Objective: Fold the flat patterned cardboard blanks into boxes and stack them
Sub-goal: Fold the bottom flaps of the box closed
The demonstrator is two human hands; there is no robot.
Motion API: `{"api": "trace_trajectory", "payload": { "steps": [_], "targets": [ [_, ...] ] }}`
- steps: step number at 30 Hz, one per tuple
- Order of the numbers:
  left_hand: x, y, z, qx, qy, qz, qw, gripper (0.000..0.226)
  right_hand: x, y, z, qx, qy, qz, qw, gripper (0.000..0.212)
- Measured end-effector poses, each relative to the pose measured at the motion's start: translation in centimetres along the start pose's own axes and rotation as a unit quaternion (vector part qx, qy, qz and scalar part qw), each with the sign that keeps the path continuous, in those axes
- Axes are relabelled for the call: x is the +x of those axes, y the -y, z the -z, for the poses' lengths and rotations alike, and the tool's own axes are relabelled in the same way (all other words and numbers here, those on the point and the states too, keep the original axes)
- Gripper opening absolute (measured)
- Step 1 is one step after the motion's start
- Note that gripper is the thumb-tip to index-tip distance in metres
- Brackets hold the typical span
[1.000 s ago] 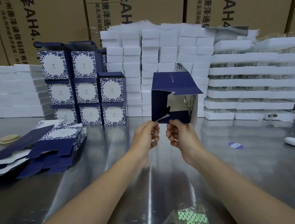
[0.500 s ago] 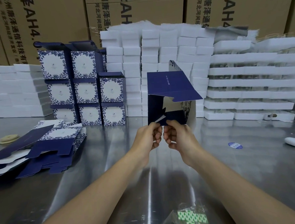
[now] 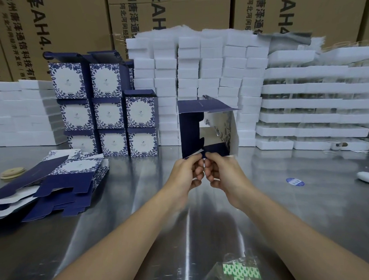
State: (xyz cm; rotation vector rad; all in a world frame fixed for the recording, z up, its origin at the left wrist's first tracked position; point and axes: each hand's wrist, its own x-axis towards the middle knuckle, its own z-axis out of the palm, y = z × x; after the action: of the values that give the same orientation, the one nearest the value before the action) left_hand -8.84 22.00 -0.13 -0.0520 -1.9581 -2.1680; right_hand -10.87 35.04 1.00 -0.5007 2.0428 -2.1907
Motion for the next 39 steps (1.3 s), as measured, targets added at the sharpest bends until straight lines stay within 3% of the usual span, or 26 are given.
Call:
{"api": "trace_trajectory", "payload": {
  "steps": [7, 17, 24, 28, 32, 34, 35, 39],
  "targets": [
    [0.1, 0.0, 0.2, -0.020, -0.034, 0.030, 0.999, 0.031, 0.4, 0.2, 0.4, 0.036, -0.087, -0.017, 0.995, 0.028],
    [0.5, -0.1, 0.7, -0.067, -0.104, 0.043, 0.991, 0.030, 0.9, 0.0, 1.0, 0.041, -0.098, -0.049, 0.993, 0.030],
    [1.1, 0.1, 1.3, -0.069, -0.097, 0.065, 0.991, 0.029, 1.4, -0.1, 1.4, 0.067, -0.129, -0.036, 0.989, 0.031],
    [0.9, 0.3, 1.1, -0.053, -0.069, 0.063, 0.994, 0.011, 1.8, -0.1, 2.0, 0.063, -0.168, -0.016, 0.984, 0.033],
    [1.1, -0.1, 1.7, -0.109, -0.104, 0.039, 0.988, 0.070, 2.2, 0.0, 2.8, 0.032, -0.191, 0.006, 0.981, 0.034],
    [1.1, -0.9, 2.2, -0.112, -0.146, -0.006, 0.983, 0.083, 2.3, -0.1, 3.2, -0.009, -0.198, 0.026, 0.980, 0.034],
    [1.1, -1.3, 2.5, -0.110, -0.162, -0.029, 0.980, 0.081, 2.3, -0.1, 3.3, -0.038, -0.200, 0.038, 0.978, 0.035],
    [1.0, -2.5, 3.4, -0.047, -0.173, -0.091, 0.980, 0.035, 2.3, -0.8, 3.7, -0.169, -0.199, 0.097, 0.961, 0.030]
  ]
}}
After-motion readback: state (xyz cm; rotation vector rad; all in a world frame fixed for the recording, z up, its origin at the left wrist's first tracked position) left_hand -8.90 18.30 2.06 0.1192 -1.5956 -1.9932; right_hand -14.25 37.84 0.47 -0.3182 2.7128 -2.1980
